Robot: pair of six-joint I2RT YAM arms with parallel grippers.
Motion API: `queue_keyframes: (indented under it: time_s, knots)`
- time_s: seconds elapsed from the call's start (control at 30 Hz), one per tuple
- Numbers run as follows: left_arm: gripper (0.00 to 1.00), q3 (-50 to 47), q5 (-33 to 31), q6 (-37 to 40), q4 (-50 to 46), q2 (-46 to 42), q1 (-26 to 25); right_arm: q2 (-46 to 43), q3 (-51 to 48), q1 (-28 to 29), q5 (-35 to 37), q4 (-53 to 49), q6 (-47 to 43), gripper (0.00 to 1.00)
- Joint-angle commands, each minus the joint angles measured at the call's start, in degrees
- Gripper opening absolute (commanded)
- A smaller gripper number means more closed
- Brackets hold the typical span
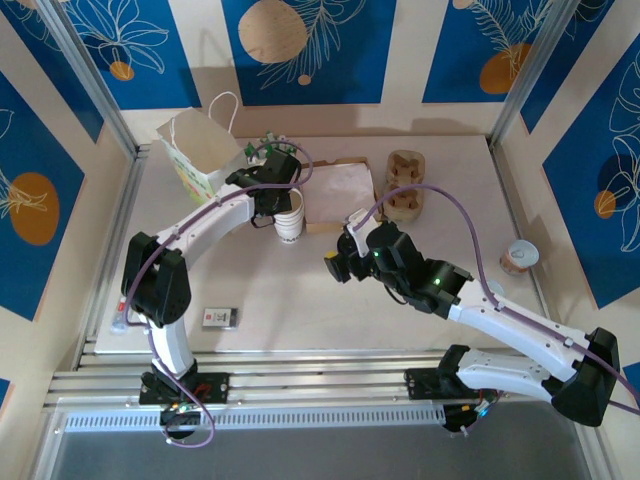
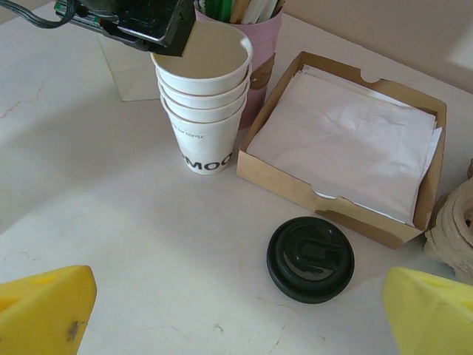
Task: Pack the takeout coffee
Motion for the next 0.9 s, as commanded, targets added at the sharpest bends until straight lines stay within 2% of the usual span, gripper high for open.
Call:
queue_keyframes:
  time_s: [0.0,0.4,0.67,0.87]
  knots:
    - [0.08,2.20,-0.62,0.50,-3.34,-1.01,-0.56,0.39,0.29,0.47,-0.43,0.53,-0.85,0.99]
    - [0.09,2.91,-0.71,0.67,-3.78,-1.01,-0.56,0.61,0.27,0.91,-0.26,0.35,-1.03,0.99]
    - [0.16,2.81,-1.25,0.88,-4.00,-1.18,-0.55,1.13,0.25,1.28,-0.26,0.26,-1.35,0.99]
    - [0.17,2.90,-1.91,1.08,-4.02,-1.54,-0.51,1.58,0.43,1.65,0.00,0.09,-1.56,0.99]
